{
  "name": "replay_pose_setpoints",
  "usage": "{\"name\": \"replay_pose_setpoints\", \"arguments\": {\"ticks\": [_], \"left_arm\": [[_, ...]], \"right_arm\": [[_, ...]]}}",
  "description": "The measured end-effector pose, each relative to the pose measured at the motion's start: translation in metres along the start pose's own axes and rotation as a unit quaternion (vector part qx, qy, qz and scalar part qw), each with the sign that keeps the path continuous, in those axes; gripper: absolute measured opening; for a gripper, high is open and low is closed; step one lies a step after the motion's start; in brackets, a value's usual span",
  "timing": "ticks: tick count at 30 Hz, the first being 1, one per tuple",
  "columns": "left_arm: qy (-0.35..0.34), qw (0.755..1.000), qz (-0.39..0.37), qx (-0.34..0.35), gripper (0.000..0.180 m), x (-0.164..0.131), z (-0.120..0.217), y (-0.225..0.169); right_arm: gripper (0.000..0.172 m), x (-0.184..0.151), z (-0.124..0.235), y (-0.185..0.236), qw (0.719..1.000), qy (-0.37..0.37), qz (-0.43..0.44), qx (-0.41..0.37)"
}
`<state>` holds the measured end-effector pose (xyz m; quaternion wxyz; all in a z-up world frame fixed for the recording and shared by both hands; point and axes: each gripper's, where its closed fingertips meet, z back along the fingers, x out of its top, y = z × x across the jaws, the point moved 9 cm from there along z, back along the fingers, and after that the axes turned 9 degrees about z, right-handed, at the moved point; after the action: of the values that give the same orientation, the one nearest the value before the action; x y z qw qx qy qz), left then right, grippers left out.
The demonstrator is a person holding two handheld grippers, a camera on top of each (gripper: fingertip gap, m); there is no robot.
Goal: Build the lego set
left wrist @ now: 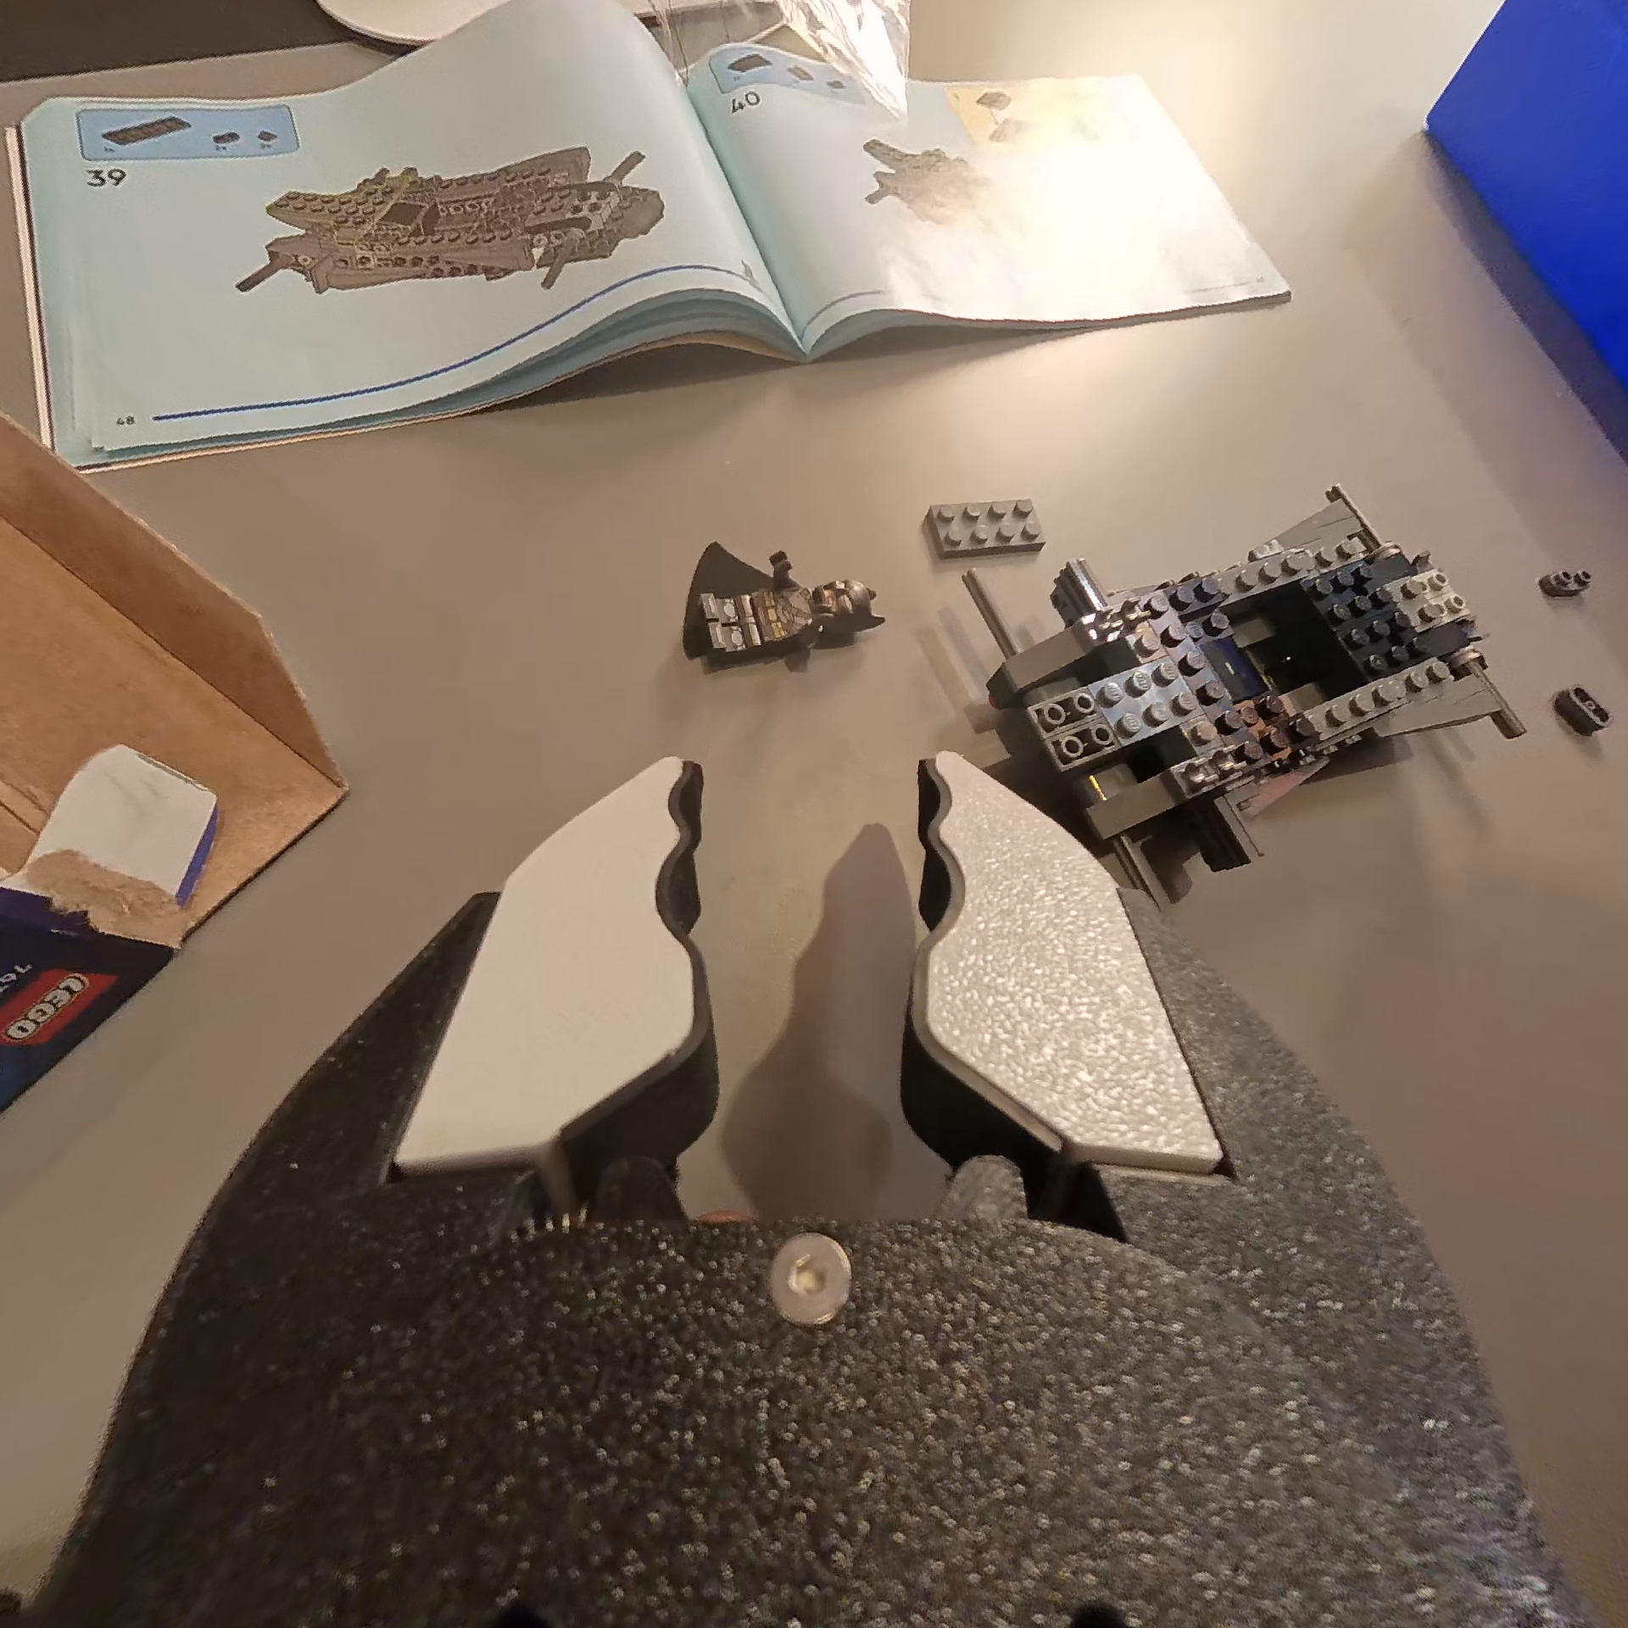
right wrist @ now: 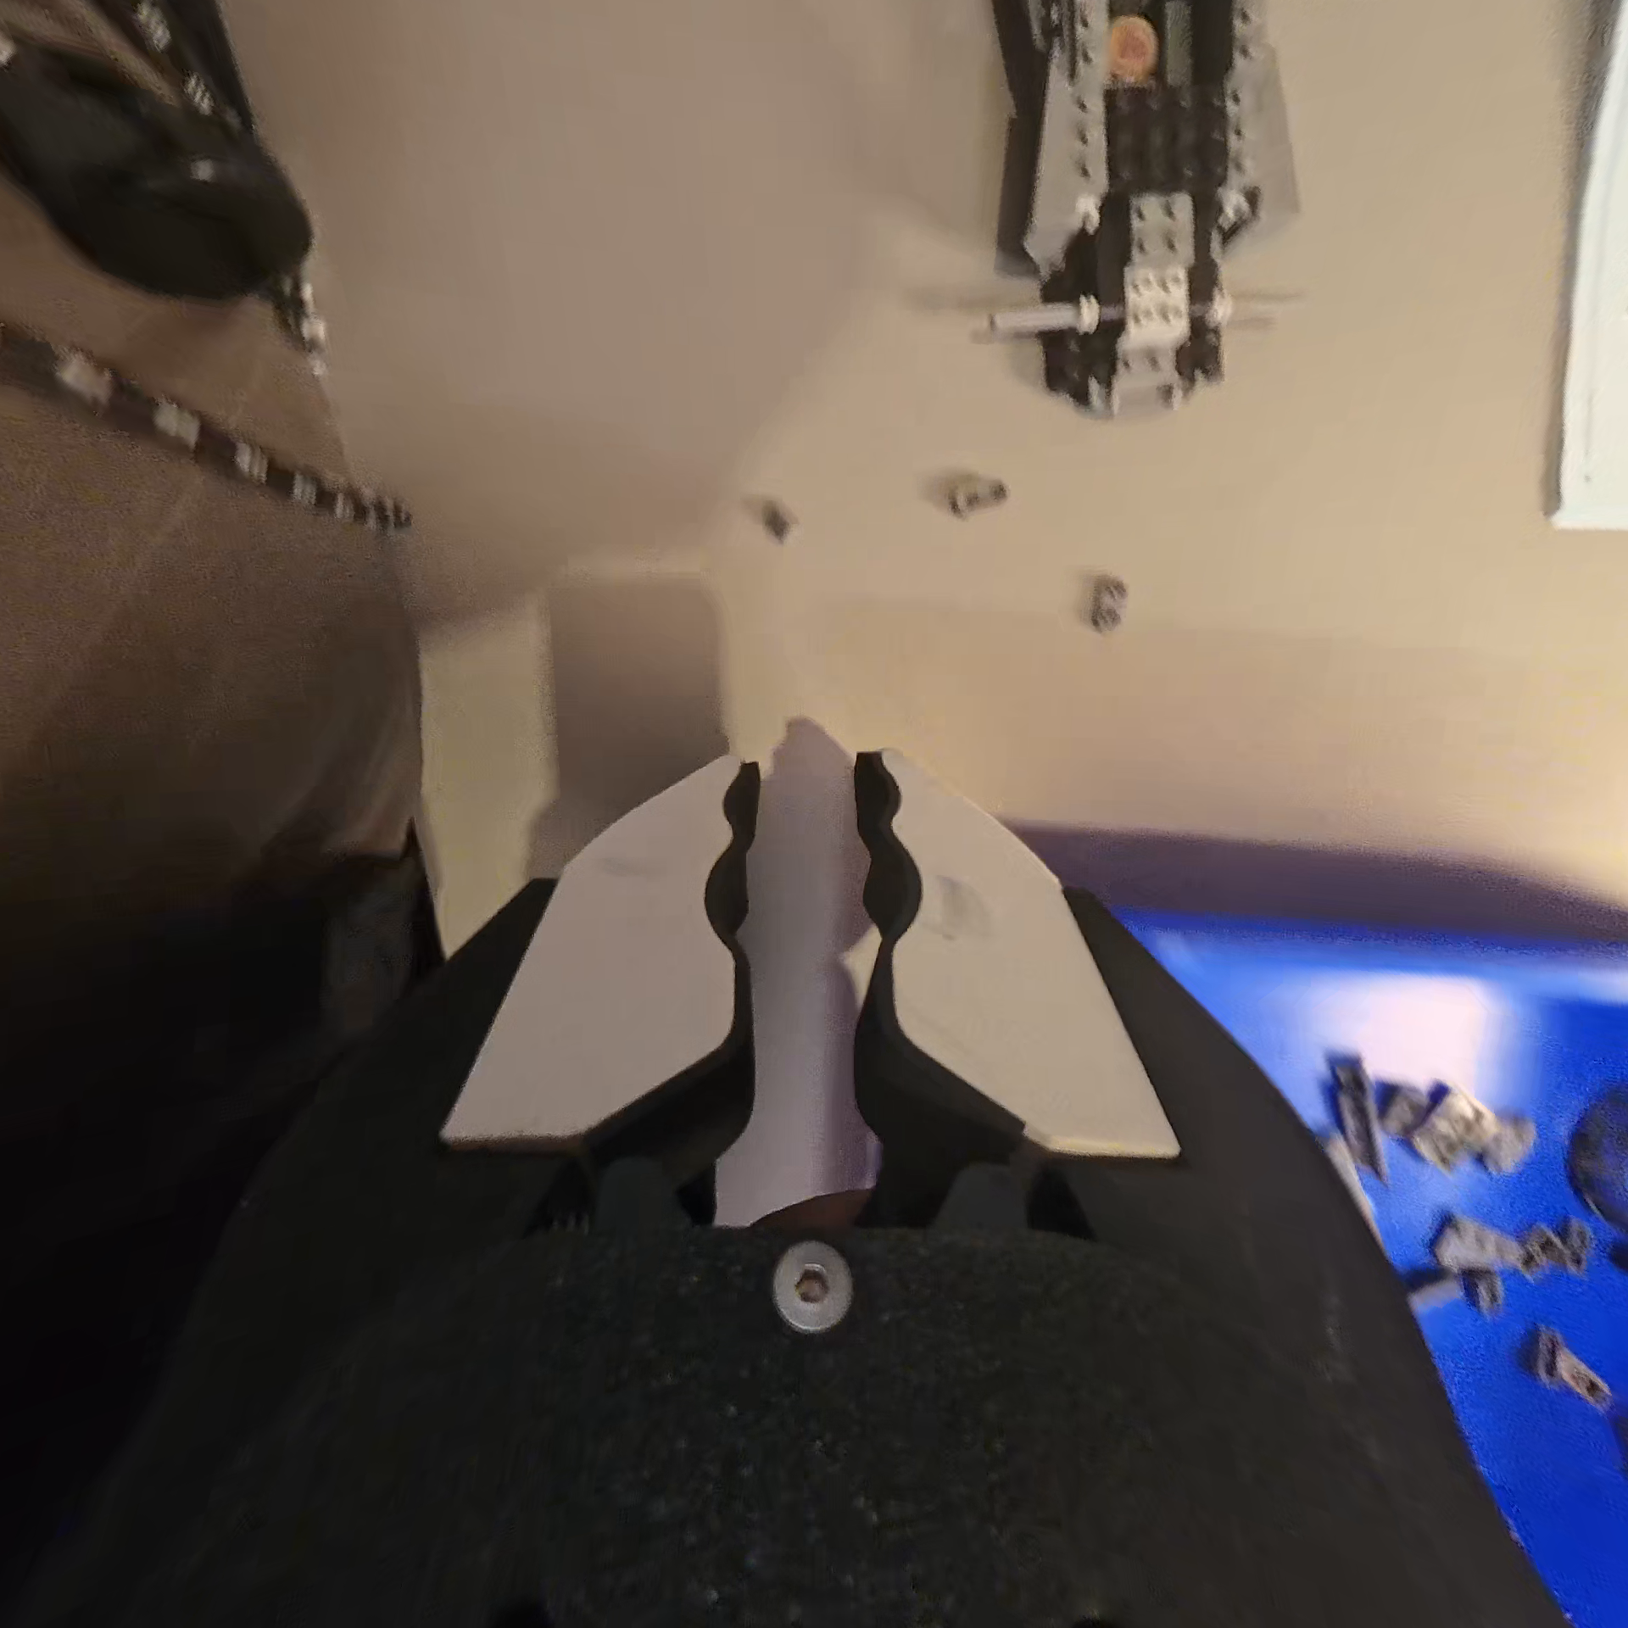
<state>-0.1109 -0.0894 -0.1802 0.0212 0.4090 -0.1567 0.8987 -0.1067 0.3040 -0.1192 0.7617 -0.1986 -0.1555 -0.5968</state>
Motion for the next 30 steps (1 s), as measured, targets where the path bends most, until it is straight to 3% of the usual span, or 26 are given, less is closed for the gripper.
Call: {"name": "replay_pose_setpoints", "arguments": {"ticks": [4, 7, 11, 22, 27, 30], "left_arm": [[0.002, 1.0, 0.004, -0.004, 0.048, 0.0, 0.0, 0.001], [0.01, 1.0, 0.001, -0.003, 0.048, 0.0, -0.002, 0.001], [0.024, 1.0, -0.007, 0.003, 0.048, 0.0, -0.005, -0.001], [0.031, 0.999, -0.007, 0.026, 0.048, 0.0, -0.008, 0.0], [0.028, 0.999, 0.001, 0.036, 0.048, 0.0, -0.008, 0.002], [0.026, 0.999, 0.004, 0.038, 0.048, 0.0, -0.007, 0.002]], "right_arm": [[0.022, -0.048, 0.049, -0.028, 0.999, 0.038, 0.008, -0.009], [0.021, -0.079, 0.06, -0.048, 0.998, 0.057, 0.026, 0.012], [0.016, -0.095, 0.045, -0.063, 0.993, 0.05, 0.074, 0.078], [0.004, -0.1, -0.003, -0.08, 0.95, 0.036, 0.152, 0.27], [0.003, -0.105, -0.017, -0.082, 0.937, 0.025, 0.157, 0.31], [0.004, -0.107, -0.018, -0.085, 0.942, 0.041, 0.169, 0.286]]}}
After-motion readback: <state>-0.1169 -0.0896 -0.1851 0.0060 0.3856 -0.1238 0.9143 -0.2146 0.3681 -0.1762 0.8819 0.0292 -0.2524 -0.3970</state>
